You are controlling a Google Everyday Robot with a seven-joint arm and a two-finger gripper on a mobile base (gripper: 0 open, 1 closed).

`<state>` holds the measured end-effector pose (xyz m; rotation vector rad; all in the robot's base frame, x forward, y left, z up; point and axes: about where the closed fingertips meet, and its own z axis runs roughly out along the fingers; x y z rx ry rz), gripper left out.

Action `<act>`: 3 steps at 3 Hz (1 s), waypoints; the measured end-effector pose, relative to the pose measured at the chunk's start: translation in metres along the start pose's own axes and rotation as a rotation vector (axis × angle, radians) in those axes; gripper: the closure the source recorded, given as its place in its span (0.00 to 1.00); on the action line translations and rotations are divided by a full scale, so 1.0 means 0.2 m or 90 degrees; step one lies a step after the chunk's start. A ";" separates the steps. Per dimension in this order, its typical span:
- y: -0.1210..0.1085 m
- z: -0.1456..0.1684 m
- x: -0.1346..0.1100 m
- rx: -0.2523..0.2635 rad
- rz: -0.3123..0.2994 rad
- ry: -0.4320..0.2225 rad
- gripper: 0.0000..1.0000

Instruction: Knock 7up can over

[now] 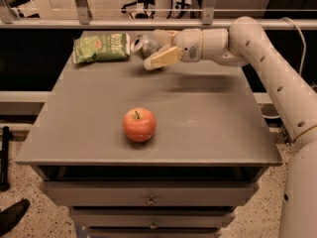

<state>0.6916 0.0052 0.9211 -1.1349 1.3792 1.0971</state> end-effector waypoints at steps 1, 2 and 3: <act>0.14 0.06 -0.12 -0.054 -0.026 -0.016 0.00; 0.24 0.07 -0.19 -0.082 -0.042 -0.019 0.00; 0.21 -0.08 -0.19 -0.036 -0.076 0.005 0.00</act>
Offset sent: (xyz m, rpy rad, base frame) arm -0.0634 0.0234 0.0536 0.0283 -0.0845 0.1742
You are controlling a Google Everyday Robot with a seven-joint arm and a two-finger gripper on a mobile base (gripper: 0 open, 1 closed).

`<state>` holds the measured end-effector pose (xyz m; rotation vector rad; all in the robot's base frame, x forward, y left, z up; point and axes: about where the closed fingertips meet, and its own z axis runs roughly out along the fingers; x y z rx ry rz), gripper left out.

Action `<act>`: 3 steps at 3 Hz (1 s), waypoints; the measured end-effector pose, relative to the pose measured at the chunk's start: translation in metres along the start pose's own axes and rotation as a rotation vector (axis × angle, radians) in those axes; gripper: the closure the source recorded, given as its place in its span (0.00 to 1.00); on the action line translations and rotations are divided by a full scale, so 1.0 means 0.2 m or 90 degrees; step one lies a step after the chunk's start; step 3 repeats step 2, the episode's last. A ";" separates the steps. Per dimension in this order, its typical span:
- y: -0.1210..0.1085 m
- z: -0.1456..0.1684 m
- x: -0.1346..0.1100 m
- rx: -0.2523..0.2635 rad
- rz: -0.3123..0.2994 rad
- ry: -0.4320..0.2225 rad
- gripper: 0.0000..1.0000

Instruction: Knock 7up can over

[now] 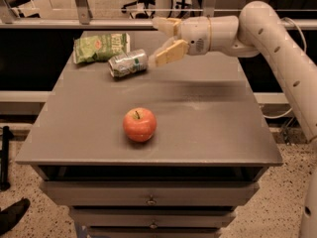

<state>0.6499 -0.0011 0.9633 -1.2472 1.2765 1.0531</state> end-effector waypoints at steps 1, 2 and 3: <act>-0.06 -0.18 0.02 0.053 -0.022 0.026 0.00; -0.13 -0.39 0.03 0.102 -0.032 0.076 0.00; -0.13 -0.39 0.03 0.102 -0.032 0.076 0.00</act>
Offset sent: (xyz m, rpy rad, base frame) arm 0.0346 -0.1578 0.0068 -0.2467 -0.0636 -0.2947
